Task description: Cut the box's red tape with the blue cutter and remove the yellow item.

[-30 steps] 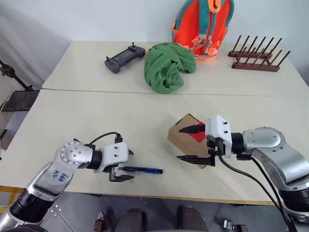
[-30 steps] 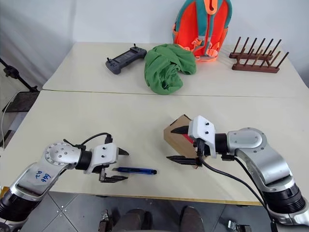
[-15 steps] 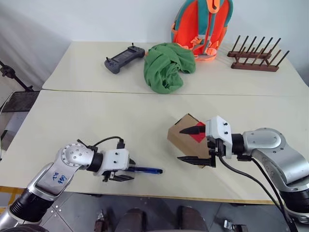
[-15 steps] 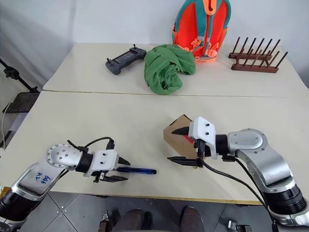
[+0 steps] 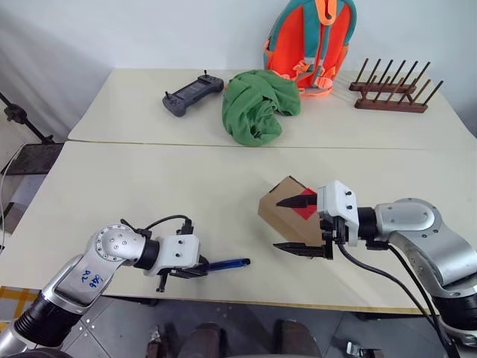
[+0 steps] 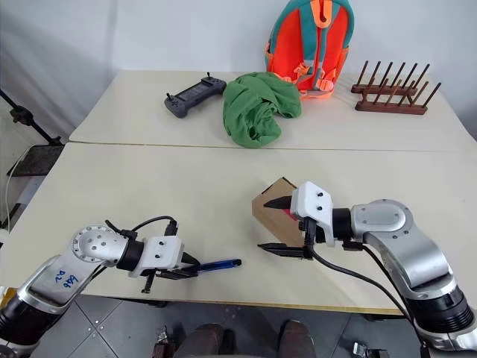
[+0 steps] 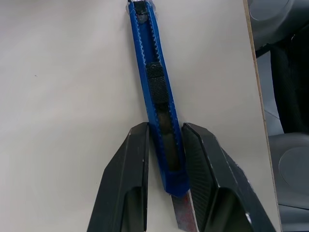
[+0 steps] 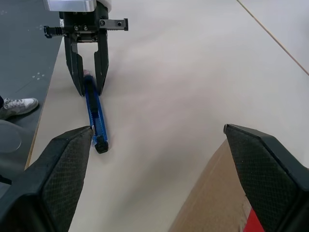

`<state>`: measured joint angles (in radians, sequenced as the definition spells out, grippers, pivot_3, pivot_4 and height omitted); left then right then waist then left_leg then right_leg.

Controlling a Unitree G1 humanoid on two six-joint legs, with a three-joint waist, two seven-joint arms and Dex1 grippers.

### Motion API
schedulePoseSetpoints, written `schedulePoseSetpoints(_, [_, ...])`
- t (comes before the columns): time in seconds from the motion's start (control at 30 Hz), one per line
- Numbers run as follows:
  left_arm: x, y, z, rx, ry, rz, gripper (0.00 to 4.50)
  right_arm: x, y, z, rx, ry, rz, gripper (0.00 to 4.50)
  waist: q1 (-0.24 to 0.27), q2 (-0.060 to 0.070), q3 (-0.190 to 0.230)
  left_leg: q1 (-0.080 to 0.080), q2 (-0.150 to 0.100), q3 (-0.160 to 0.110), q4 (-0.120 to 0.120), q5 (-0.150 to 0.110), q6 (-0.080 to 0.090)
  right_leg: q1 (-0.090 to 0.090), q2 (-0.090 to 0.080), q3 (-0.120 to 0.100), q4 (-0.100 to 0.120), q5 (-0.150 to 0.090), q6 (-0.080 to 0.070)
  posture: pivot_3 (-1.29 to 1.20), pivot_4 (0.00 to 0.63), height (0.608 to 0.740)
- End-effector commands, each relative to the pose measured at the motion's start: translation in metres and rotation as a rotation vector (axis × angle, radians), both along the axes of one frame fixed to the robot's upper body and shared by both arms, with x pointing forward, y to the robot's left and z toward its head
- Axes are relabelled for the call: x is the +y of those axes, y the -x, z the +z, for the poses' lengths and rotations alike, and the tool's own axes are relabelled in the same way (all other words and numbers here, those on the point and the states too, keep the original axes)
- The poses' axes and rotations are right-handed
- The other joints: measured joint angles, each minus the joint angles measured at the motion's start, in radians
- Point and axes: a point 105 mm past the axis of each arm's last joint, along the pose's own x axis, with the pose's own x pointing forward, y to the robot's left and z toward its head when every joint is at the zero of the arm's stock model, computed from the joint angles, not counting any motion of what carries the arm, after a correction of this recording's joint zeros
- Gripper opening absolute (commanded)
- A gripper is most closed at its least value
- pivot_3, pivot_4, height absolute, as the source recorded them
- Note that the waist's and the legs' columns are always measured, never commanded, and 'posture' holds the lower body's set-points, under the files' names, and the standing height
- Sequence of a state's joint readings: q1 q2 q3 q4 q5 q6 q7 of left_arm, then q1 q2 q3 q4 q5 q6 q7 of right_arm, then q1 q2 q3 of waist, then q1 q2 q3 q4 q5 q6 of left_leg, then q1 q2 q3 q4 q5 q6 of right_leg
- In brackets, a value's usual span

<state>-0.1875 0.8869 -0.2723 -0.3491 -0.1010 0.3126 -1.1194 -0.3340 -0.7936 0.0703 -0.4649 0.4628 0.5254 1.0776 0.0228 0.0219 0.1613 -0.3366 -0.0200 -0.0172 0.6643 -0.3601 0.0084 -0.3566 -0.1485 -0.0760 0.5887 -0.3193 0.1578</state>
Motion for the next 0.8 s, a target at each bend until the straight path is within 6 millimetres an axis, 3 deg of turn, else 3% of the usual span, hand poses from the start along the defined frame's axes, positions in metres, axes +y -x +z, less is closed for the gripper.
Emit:
schedulePoseSetpoints(0.03, [0.019,0.023,-0.051,0.171,-0.156,0.041,0.99,0.001,0.005,0.01,-0.055,0.002,0.019,4.5,0.0,0.0,0.0,0.0,0.0,0.0,0.0,0.0,0.0,0.0,0.0,0.0,0.0,0.0,0.0,0.0,0.15,0.74])
schedulePoseSetpoints(0.17, [0.017,0.02,-0.049,0.163,-0.148,0.051,0.4,0.0,0.005,0.01,-0.057,0.003,0.019,4.5,0.0,0.001,-0.001,0.0,0.0,0.0,0.0,0.0,0.0,0.0,0.0,0.001,0.0,0.0,0.0,0.0,0.15,0.74])
schedulePoseSetpoints(0.5, [0.009,0.006,-0.038,0.099,-0.085,0.103,0.4,0.0,0.001,0.017,-0.07,-0.003,0.019,4.5,0.004,0.001,-0.001,0.0,0.0,0.0,0.001,0.0,0.0,0.001,-0.001,0.001,-0.002,0.0,0.0,0.0,0.15,0.74])
schedulePoseSetpoints(0.67, [0.002,-0.016,-0.012,-0.01,0.041,0.168,0.4,-0.005,-0.006,0.028,-0.092,-0.021,-0.003,4.5,0.01,0.002,0.001,-0.002,-0.002,0.0,0.002,0.001,0.002,0.001,-0.002,0.001,-0.004,0.0,0.0,0.0,0.15,0.74])
schedulePoseSetpoints(0.8, [0.007,-0.029,0.006,-0.06,0.122,0.251,0.4,-0.009,-0.011,0.036,-0.106,-0.035,-0.022,4.5,0.014,-0.004,0.005,-0.005,-0.002,-0.001,0.003,0.003,0.001,0.0,-0.002,0.001,-0.004,0.001,-0.002,0.0,0.15,0.74])
